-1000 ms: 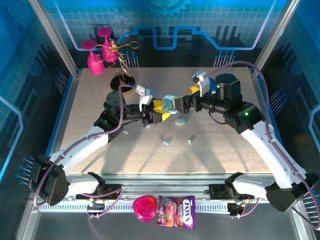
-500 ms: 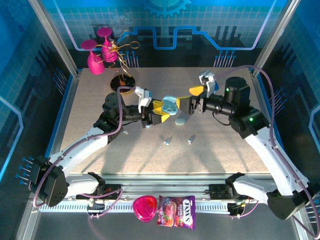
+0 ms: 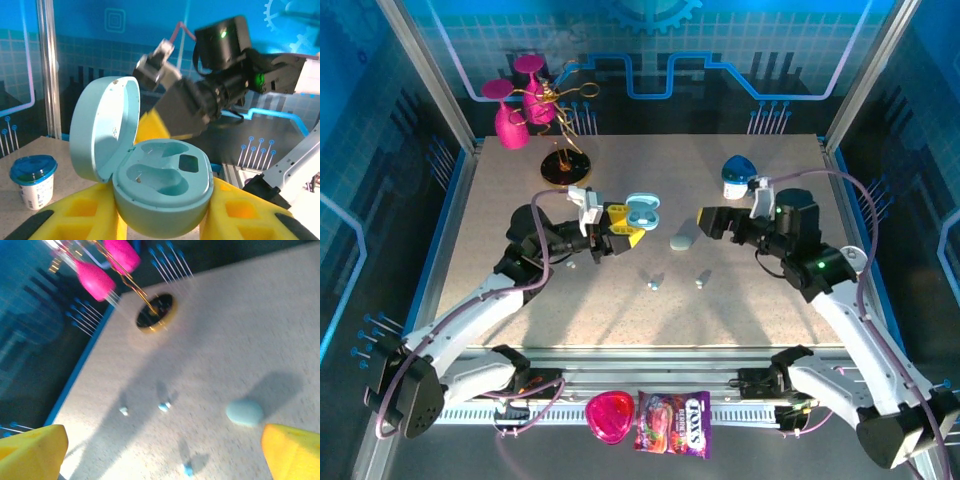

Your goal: Insert wireless bluetooth earbuds into charging case

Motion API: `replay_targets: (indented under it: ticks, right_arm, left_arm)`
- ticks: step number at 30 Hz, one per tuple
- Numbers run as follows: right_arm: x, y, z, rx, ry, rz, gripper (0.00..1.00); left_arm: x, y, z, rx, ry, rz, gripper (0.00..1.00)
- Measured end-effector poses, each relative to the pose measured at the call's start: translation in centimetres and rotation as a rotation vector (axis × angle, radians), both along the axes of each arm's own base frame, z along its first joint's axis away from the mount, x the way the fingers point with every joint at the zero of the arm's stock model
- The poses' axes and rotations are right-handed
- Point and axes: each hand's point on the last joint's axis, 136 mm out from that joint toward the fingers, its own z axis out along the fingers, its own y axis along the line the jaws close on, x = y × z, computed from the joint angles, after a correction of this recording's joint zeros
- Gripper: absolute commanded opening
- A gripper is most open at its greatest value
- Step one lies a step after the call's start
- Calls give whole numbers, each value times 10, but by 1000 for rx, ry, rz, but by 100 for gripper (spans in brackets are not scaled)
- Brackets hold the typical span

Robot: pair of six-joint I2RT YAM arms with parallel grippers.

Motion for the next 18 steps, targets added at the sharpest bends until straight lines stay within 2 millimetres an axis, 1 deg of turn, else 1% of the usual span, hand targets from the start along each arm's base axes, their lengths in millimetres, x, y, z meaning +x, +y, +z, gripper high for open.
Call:
replay_targets:
  ticks: [2, 5, 8, 11, 14, 16, 18]
  right_arm:
    - [-4, 5, -28, -20, 64, -6, 97]
    - [-16, 18, -65, -49, 148, 15, 95]
    - [-27, 35, -99, -77, 217, 42, 92]
    - [-39, 53, -129, -106, 277, 72, 90]
    - [-50, 73, -152, -131, 327, 105, 85]
    - [-54, 86, -162, -141, 345, 120, 80]
    - [-58, 98, -173, -151, 367, 135, 78]
  left_arm:
    - [-1, 3, 2, -7, -12, 16, 31]
    - [-4, 6, 6, -18, -34, 29, 31]
    - [-7, 9, 9, -31, -52, 39, 31]
    - [-9, 10, 8, -37, -59, 41, 31]
    - [-10, 11, 7, -43, -63, 41, 31]
    - [-10, 11, 7, -49, -70, 43, 31]
    - [-10, 12, 7, -53, -73, 47, 31]
